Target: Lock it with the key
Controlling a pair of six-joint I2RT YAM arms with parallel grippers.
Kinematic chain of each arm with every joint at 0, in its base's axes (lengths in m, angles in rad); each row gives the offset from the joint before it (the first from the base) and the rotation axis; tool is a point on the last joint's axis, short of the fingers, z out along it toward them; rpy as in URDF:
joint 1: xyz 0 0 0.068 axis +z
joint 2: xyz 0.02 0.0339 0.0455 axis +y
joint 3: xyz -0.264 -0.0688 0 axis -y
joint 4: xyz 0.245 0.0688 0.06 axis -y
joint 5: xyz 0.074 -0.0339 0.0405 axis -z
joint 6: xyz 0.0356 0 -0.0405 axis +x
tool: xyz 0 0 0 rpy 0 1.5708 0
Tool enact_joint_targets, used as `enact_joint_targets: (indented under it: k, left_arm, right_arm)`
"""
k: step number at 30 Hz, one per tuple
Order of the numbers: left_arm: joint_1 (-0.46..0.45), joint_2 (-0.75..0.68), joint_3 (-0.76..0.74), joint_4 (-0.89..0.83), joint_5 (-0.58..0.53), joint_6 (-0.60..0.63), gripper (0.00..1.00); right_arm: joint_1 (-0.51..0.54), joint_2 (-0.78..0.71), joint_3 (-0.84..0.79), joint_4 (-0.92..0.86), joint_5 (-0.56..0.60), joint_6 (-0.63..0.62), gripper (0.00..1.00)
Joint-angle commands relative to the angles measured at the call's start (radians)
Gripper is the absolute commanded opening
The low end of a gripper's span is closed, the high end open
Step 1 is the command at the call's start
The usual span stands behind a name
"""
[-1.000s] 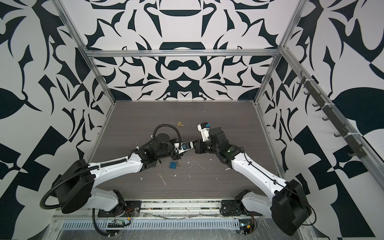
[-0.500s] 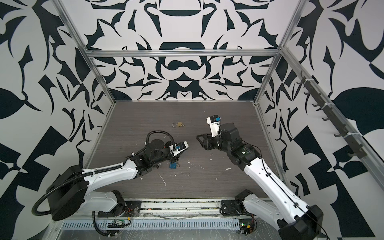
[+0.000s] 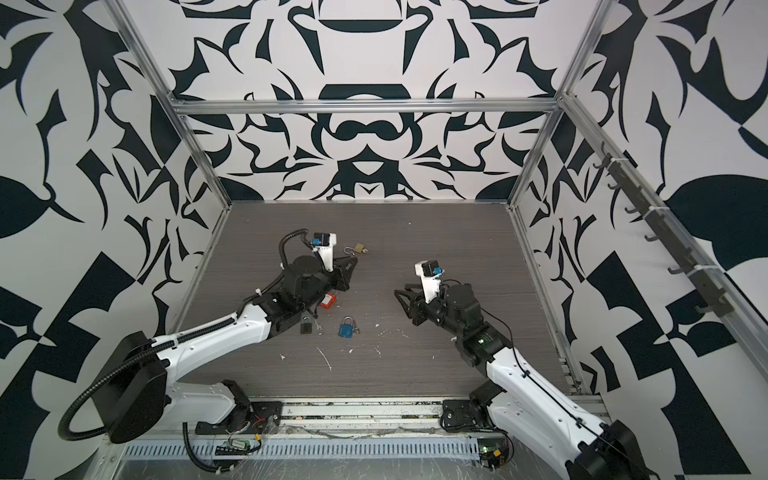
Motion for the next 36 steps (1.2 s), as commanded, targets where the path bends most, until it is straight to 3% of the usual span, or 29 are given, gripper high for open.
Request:
enact_joint_targets:
  k: [1,4,10,21,36]
  left_arm:
    - [0.103,0.039,0.046,-0.146,0.204,-0.462,0.0]
    - [0.142,0.082,0.048,-0.131,0.315,-0.585,0.0]
    - [0.148,0.129,0.045,-0.094,0.37,-0.689,0.0]
    - [0.156,0.147,0.055,-0.119,0.386,-0.696,0.0]
    - [0.163,0.14,0.065,-0.14,0.392,-0.686,0.0]
  right_arm:
    - [0.038,0.055,0.003,0.283,0.014,-0.033,0.4]
    - [0.09,0.15,0.025,0.336,0.046,-0.061,0.4]
    - [0.143,0.369,0.088,0.476,0.071,-0.042,0.39]
    - [0.168,0.658,0.209,0.621,0.067,0.001,0.35]
    - [0.168,0.81,0.309,0.649,0.033,0.027,0.22]
